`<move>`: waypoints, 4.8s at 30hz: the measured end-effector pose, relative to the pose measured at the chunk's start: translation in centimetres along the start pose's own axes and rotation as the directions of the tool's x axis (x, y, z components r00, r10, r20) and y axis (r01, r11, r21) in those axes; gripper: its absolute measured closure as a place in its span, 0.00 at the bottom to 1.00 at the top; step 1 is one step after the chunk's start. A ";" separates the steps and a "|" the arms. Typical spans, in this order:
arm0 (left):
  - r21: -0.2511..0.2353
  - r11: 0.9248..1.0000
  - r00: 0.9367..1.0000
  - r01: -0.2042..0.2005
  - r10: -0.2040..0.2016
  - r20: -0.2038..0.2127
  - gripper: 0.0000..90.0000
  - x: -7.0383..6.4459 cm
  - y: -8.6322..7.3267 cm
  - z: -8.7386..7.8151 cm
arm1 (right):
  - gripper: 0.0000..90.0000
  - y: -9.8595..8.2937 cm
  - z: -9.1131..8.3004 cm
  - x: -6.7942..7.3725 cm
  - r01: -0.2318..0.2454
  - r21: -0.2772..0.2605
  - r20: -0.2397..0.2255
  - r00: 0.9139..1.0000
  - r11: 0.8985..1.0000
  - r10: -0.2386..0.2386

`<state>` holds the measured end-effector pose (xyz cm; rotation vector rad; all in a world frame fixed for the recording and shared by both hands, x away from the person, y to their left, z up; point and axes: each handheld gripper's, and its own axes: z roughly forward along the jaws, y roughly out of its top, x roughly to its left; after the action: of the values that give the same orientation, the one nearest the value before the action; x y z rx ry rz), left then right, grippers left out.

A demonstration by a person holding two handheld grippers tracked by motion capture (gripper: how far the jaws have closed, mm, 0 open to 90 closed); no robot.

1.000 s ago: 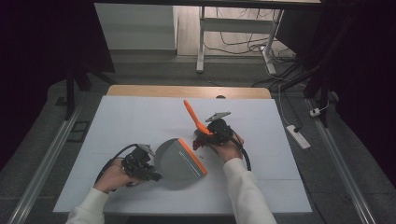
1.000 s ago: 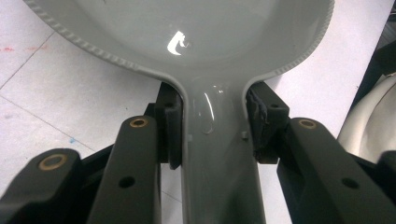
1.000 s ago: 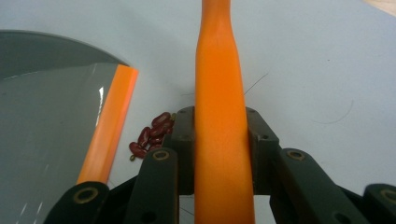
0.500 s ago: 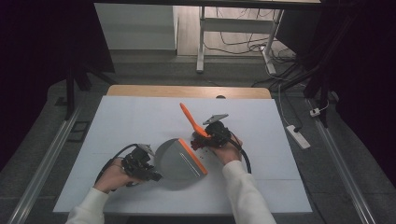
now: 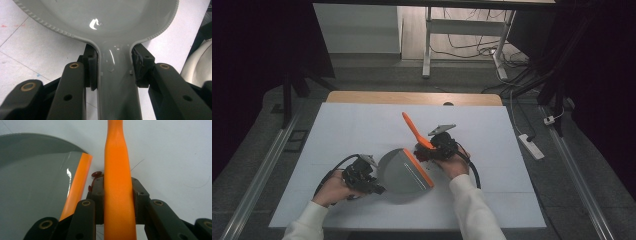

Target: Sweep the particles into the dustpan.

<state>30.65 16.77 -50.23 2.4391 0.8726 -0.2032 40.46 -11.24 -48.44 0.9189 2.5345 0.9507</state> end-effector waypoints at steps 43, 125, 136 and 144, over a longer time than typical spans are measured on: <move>0.002 1.000 1.000 -0.004 0.004 0.002 0.69 0.2 -0.2 0.2 | 0.78 0.8 -1.9 3.4 0.098 -0.092 -0.103 0.989 0.991 -0.107; 0.031 1.000 1.000 0.003 -0.003 -0.010 0.69 0.5 -0.7 0.5 | 0.78 -2.8 -2.9 0.7 -0.003 -0.071 0.031 1.000 0.997 0.005; 0.027 1.000 1.000 0.009 -0.009 -0.008 0.69 0.5 -0.7 0.6 | 0.78 -2.8 -2.1 1.7 0.014 -0.061 0.016 1.000 0.998 -0.013; 0.031 0.999 1.000 0.010 -0.009 -0.008 0.69 0.5 -0.7 0.7 | 0.78 -2.6 -1.7 2.5 0.017 -0.068 0.005 1.000 0.998 -0.017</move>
<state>30.61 17.14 -51.27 2.4661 0.8910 -0.2121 36.56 -11.93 -48.95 0.8776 2.4863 1.0220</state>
